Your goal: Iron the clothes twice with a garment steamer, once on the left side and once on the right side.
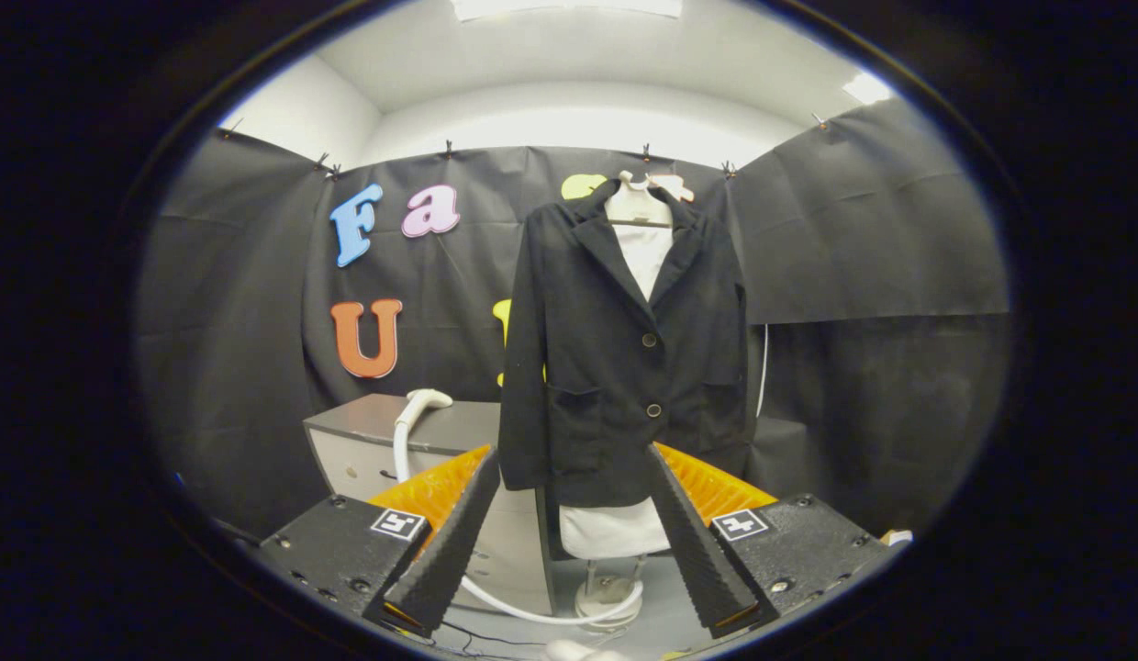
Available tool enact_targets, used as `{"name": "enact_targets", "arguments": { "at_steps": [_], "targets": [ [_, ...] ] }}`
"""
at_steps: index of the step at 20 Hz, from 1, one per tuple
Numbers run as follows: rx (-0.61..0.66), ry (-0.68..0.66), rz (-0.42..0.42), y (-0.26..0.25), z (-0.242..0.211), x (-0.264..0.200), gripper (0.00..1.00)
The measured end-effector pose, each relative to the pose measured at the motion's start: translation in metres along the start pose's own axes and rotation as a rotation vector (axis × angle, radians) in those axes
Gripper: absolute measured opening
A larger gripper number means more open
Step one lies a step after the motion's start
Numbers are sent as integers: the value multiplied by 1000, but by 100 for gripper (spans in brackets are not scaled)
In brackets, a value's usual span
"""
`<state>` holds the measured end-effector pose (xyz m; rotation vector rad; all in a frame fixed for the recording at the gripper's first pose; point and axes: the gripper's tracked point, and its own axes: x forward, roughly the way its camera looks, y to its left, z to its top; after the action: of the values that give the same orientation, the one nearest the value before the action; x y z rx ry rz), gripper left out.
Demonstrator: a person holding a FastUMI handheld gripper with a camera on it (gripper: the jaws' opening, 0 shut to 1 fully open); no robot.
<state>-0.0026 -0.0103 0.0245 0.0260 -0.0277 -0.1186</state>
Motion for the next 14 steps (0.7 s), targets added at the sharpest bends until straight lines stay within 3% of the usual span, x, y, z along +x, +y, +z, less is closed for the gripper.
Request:
{"name": "enact_targets", "arguments": {
  "at_steps": [8, 14],
  "targets": [
    [9, 10, -10, 11, 5, 7, 99],
    [8, 34, 27, 37, 16, 38, 98]
  ]
}}
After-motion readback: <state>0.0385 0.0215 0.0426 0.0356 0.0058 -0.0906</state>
